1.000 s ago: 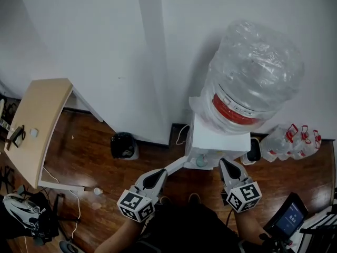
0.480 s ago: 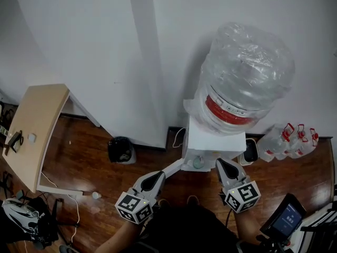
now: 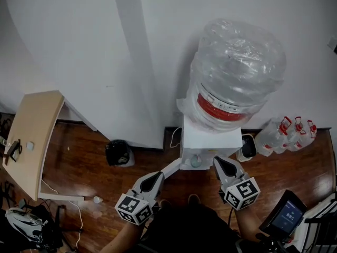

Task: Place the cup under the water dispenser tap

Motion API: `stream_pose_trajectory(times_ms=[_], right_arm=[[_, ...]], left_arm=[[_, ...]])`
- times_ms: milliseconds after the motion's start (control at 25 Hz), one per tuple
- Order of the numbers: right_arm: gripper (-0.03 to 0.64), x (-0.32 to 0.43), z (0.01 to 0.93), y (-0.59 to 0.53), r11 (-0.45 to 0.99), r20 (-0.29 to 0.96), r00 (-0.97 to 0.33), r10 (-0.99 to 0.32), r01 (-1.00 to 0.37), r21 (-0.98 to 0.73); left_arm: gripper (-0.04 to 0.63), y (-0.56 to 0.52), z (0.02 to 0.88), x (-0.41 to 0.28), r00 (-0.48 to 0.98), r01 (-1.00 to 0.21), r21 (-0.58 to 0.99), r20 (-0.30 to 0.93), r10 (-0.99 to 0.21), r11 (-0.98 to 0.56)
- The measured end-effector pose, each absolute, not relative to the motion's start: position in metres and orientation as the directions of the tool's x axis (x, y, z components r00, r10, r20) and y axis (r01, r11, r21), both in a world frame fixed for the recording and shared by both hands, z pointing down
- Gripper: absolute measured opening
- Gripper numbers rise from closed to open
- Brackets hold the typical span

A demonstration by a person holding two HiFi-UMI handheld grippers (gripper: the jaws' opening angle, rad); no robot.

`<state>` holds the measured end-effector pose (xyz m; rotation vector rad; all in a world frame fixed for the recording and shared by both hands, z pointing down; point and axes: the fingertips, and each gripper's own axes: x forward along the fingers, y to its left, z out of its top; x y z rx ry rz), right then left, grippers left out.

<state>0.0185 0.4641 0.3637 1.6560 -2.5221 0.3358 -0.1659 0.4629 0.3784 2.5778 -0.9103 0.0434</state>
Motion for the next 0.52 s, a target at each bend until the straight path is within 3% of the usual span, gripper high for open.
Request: stream_pose_trajectory(times_ms=[520], right_arm=[[0.000,0.0143,0.3707,0.4585,0.395,0.231,-0.415,-0.880,-0.910,-0.131]], left_arm=[[0.017,0.4653,0.3819,-0.1664,0.782,-0.616,0.364,0.173,-0.599,-0.699]])
